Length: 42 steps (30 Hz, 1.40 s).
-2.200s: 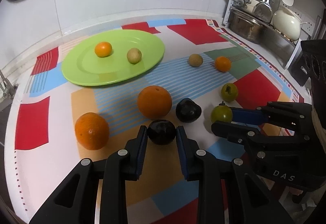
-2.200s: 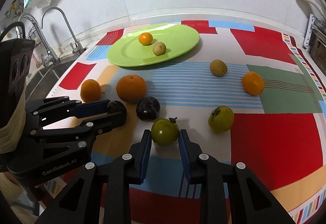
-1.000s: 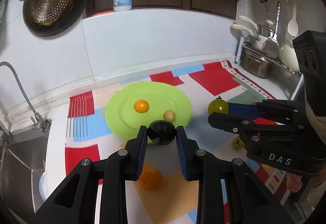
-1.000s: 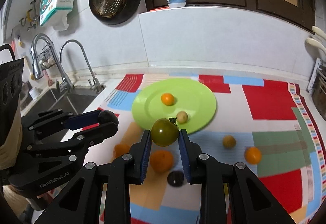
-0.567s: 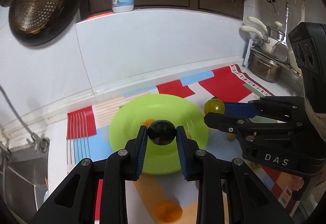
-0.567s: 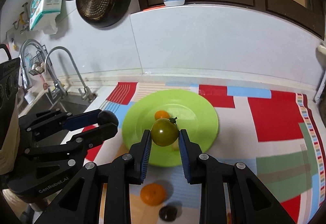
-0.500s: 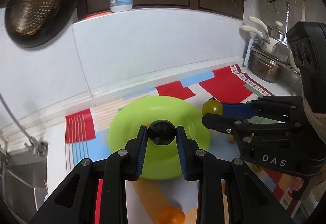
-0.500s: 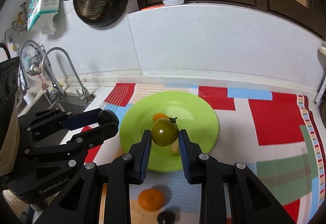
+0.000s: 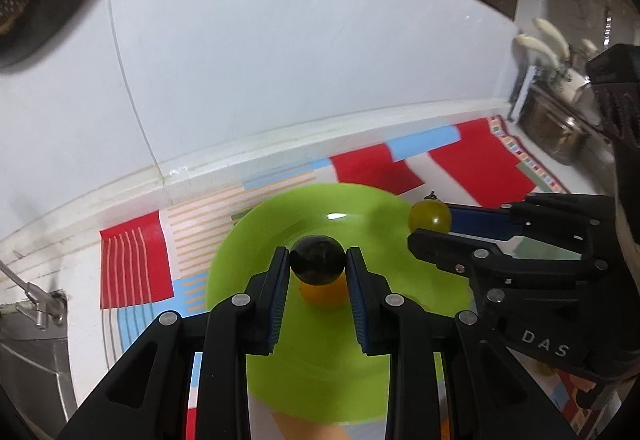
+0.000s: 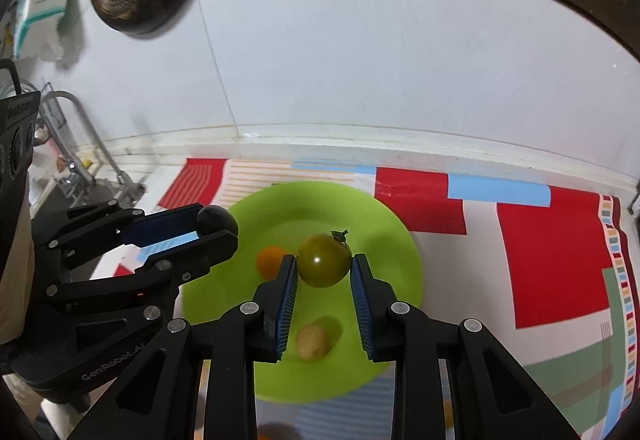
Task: Organize fruits
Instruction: 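Carry the plum and green tomato onto the green plate and release both, then withdraw both tools from the plate toward the fruits on the cloth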
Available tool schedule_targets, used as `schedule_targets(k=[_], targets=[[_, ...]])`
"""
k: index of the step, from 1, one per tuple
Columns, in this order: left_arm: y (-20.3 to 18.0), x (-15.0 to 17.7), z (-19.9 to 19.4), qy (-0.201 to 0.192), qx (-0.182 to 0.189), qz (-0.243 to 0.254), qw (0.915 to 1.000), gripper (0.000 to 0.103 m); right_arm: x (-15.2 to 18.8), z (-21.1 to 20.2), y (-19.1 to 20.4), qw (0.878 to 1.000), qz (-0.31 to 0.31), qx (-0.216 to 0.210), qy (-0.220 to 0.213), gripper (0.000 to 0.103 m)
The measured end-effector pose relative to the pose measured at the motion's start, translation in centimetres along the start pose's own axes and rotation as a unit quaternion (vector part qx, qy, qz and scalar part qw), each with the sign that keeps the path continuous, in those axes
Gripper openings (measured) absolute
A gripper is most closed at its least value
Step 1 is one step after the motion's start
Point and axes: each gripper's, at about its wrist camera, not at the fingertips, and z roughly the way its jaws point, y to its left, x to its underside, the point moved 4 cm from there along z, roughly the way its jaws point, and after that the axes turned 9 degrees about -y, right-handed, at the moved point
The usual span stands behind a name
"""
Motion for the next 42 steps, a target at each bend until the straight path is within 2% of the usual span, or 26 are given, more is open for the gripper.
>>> schedule_targets(k=[9, 14, 19, 22, 28, 30, 35, 37, 39, 42], targets=[[1.0, 0.8, 3.8, 0.042, -0.008, -0.018, 0.9989, 0.029, 0.4, 3.8, -0.6, 0.999, 0.009, 0.003, 0.034, 0.029], [1.1, 0.9, 4.2, 0.047, -0.008, -0.021, 0.9986, 0.029, 1.0, 4.8, -0.7, 0.999, 0.013, 0.001, 0.045, 0.029], [1.2, 0.8, 3.8, 0.045, -0.019, -0.021, 0.9986, 0.036, 1.2, 4.9, -0.9, 0.999, 0.018, 0.000, 0.045, 0.030], [1.2, 0.8, 2.9, 0.038, -0.026, -0.018, 0.9988, 0.039, 1.1, 4.5, -1.1, 0.999, 0.022, 0.004, 0.039, 0.038], [1.1, 0.7, 0.4, 0.026, -0.046, -0.019, 0.9984, 0.041, 0.9, 2.4, -1.1, 0.999, 0.023, 0.009, 0.023, 0.038], [1.1, 0.6, -0.9, 0.018, -0.052, -0.020, 0.9983, 0.047, 0.7, 1.5, -0.9, 1.000, 0.020, 0.010, 0.015, 0.038], [0.8, 0.5, -3.8, -0.001, -0.066, -0.021, 0.9976, 0.055, 0.5, -1.4, -0.4, 1.000, 0.020, 0.010, -0.007, 0.038], [0.6, 0.6, -5.3, -0.013, -0.072, -0.019, 0.9971, 0.057, 0.6, -2.6, -0.2, 1.000, 0.021, 0.013, -0.014, 0.040], [0.3, 0.7, -6.5, -0.019, -0.079, -0.017, 0.9965, 0.061, 0.7, -3.8, 0.0, 0.999, 0.021, 0.011, -0.023, 0.046], [-0.3, 1.0, -8.7, -0.035, -0.080, -0.015, 0.9961, 0.063, 1.1, -5.6, 0.5, 0.999, 0.013, 0.014, -0.039, 0.047]])
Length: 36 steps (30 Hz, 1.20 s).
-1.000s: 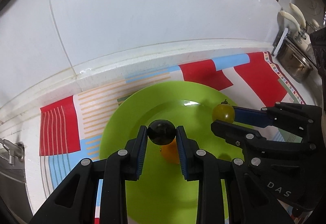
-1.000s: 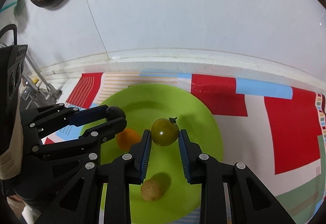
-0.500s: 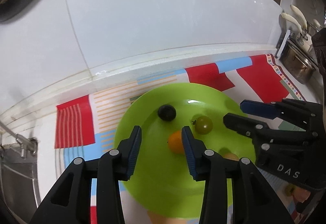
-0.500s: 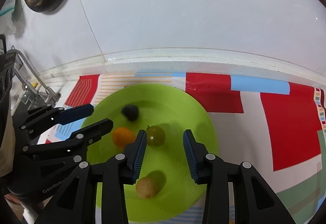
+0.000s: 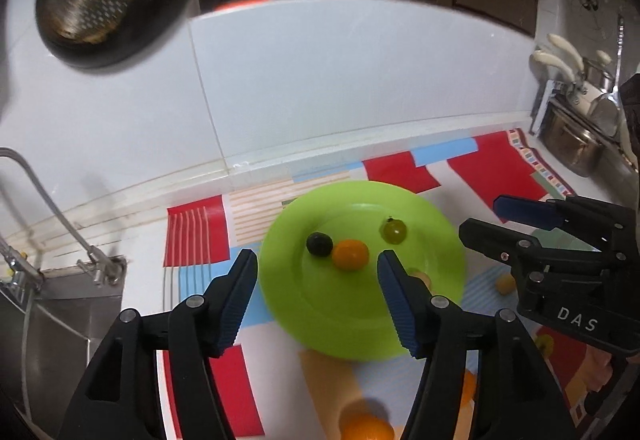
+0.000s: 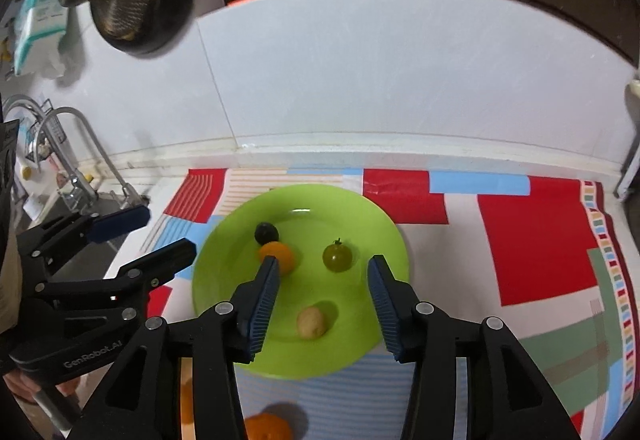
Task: Organize fruits
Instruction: 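Withdraw both tools from the plate toward the fruits on the cloth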
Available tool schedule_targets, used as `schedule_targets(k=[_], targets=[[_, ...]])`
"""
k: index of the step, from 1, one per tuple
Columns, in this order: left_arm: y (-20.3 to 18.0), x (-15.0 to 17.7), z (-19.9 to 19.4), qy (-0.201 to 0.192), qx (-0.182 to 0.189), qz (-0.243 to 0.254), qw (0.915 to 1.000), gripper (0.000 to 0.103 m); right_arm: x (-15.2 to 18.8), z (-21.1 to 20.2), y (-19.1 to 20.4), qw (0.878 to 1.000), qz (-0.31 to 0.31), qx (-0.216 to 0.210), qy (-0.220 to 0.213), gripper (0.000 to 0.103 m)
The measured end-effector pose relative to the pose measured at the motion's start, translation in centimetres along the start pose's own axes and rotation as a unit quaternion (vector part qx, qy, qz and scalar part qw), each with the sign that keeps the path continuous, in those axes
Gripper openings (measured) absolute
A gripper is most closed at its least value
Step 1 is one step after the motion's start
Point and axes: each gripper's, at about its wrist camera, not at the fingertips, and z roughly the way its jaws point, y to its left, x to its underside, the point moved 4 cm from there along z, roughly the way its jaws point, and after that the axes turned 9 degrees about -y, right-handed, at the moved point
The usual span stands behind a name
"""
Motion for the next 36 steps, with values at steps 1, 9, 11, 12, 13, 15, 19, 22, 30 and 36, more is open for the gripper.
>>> schedule_targets(k=[1, 9, 11, 12, 13, 15, 19, 22, 30, 36], targets=[[0.0, 0.0, -0.5, -0.004, 0.000, -0.001, 1.0000, 0.064, 0.1, -0.5, 0.1, 1.000, -0.002, 0.000, -0.004, 0.047], [-0.5, 0.6, -5.5, -0.036, -0.005, -0.004, 0.9993, 0.073, 0.9, -5.0, 1.3, 0.999, -0.011, -0.005, -0.031, 0.053], [-0.5, 0.9, -6.6, -0.040, -0.010, -0.003, 0.9992, 0.075, 1.0, -5.9, 1.6, 0.999, -0.014, -0.002, -0.036, 0.053], [-0.5, 1.1, -7.1, -0.042, -0.013, -0.002, 0.9990, 0.076, 1.1, -6.4, 1.7, 0.999, -0.014, -0.001, -0.039, 0.057], [-0.5, 1.2, -7.5, -0.044, -0.014, -0.003, 0.9989, 0.077, 1.2, -6.8, 1.7, 0.999, -0.015, 0.000, -0.042, 0.058], [-0.5, 1.8, -8.4, -0.046, -0.014, -0.005, 0.9988, 0.078, 1.5, -7.6, 1.9, 0.999, -0.018, 0.006, -0.046, 0.059], [-0.4, 2.8, -9.7, -0.049, -0.018, -0.003, 0.9987, 0.080, 2.1, -9.1, 2.5, 0.998, -0.028, 0.014, -0.052, 0.059], [-0.3, 3.7, -10.6, -0.048, -0.018, -0.005, 0.9987, 0.081, 2.9, -10.0, 3.0, 0.998, -0.033, 0.017, -0.052, 0.059], [-0.3, 5.8, -11.9, -0.043, -0.023, -0.002, 0.9988, 0.084, 5.5, -11.2, 3.8, 0.998, -0.045, 0.024, -0.042, 0.059], [-0.6, 8.0, -11.4, -0.019, -0.017, -0.001, 0.9997, 0.084, 8.0, -11.2, 4.1, 0.999, -0.046, 0.023, -0.017, 0.059]])
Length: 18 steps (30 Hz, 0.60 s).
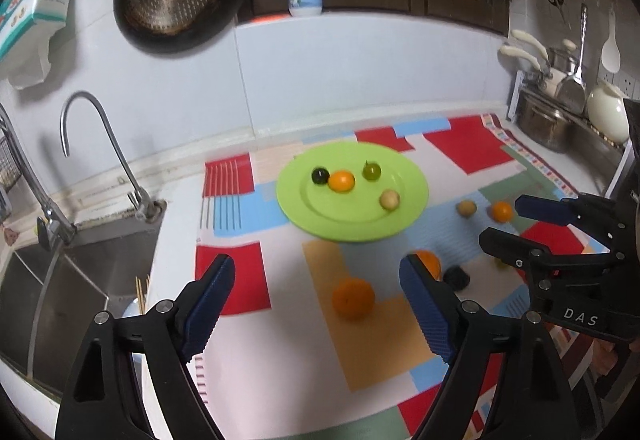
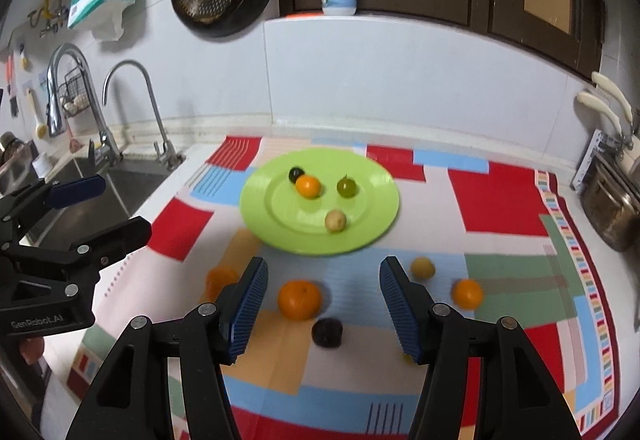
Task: Organize fruits
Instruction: 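Withdraw both tools from the plate toward the fruits on the cloth, then grasp a large orange with the left tool while the right tool grasps a dark plum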
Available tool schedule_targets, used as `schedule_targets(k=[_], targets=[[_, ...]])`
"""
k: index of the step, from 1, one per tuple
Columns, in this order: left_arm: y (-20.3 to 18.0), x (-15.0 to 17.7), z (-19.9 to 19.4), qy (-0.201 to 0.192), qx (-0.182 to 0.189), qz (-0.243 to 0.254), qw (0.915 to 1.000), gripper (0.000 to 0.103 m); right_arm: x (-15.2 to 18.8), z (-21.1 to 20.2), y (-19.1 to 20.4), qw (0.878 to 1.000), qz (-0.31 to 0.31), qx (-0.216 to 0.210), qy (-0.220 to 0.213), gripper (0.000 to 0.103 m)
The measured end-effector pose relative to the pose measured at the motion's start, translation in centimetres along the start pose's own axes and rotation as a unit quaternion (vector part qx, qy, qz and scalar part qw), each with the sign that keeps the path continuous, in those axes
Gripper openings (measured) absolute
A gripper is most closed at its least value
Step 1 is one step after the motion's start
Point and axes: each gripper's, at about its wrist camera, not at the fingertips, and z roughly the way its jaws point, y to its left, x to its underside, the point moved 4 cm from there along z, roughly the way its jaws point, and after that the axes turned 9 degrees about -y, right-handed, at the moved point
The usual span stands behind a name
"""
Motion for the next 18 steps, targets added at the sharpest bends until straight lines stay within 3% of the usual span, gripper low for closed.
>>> schedule_targets(k=[18], targets=[[-1.7, 4.9, 4.6, 0.058, 0.035, 0.051, 0.9964, 0.084, 5.5, 2.8, -0.5, 0.997, -0.004, 0.003, 0.077, 0.059]])
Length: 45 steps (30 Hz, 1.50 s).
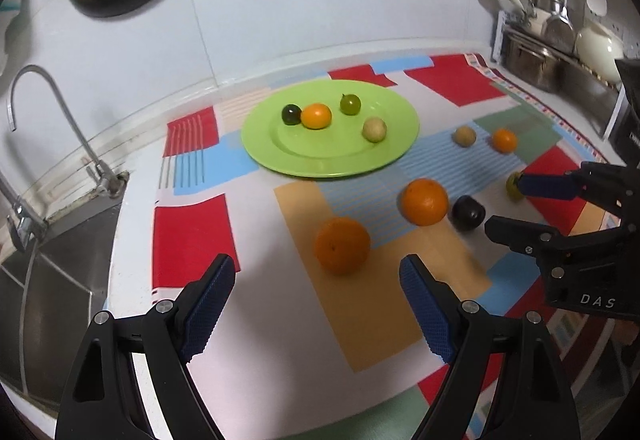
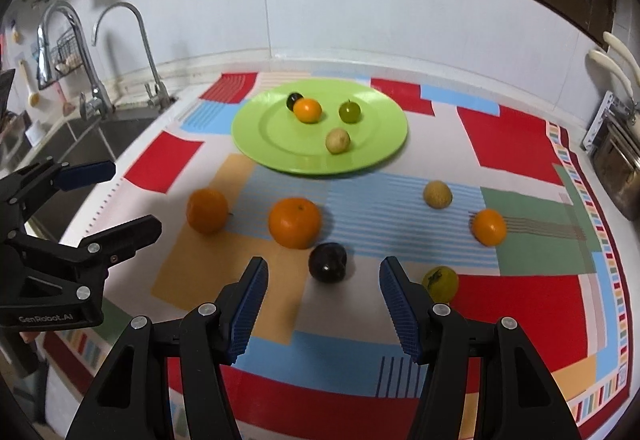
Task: Organize fruits
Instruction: 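Grasp a large orange with the left tool while the right tool grasps a dark plum, then carry the large orange and dark plum over the green plate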
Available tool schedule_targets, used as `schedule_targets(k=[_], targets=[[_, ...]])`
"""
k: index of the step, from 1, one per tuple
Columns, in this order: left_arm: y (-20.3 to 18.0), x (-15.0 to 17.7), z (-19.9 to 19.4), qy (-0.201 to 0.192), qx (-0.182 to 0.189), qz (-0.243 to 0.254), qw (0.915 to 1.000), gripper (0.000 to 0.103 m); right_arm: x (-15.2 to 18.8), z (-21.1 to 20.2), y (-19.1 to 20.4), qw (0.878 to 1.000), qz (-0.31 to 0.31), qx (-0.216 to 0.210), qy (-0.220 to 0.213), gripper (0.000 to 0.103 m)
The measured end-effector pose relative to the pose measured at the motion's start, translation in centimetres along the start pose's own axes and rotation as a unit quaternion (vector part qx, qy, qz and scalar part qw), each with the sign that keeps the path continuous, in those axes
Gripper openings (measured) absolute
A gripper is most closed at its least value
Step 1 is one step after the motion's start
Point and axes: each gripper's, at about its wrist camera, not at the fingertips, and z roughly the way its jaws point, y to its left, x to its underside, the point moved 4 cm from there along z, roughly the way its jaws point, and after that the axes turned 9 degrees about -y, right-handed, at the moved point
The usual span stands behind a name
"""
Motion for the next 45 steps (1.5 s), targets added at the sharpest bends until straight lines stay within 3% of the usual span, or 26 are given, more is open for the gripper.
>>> schedule_targets(k=[5, 11, 19, 24, 26, 35, 45], targets=[[-0.1, 0.3, 2.0, 0.015, 0.004, 0.002, 0.9999, 0.084, 0.6, 1.5, -0.2, 1.000, 0.005, -0.005, 0.015, 0.058], [-0.3, 0.3, 4.1, 0.035, 0.021, -0.008, 0.9991, 0.083, 0.9, 2.9, -0.5, 0.999, 0.018, -0.017, 0.030, 0.048], [-0.3, 0.3, 5.8, 0.057, 0.033, -0.027, 0.9975, 0.063, 0.8, 4.2, -0.6, 0.999, 0.029, -0.026, 0.037, 0.038], [-0.5, 0.3, 6.3, 0.066, 0.051, -0.037, 0.9958, 0.043, 0.8, 4.8, -0.6, 0.998, 0.034, -0.029, 0.041, 0.031], [-0.7, 0.3, 6.5, 0.069, 0.053, -0.036, 0.9955, 0.041, 0.8, 4.9, -0.8, 0.998, 0.037, -0.029, 0.040, 0.029], [-0.9, 0.0, 5.8, 0.063, 0.048, -0.034, 0.9963, 0.040, 0.8, 4.7, -1.0, 0.998, 0.048, -0.033, 0.035, 0.029], [-1.1, -2.7, 2.5, 0.023, 0.045, -0.021, 0.9985, 0.040, -1.0, 2.1, -1.3, 0.998, 0.052, -0.036, 0.000, 0.029]])
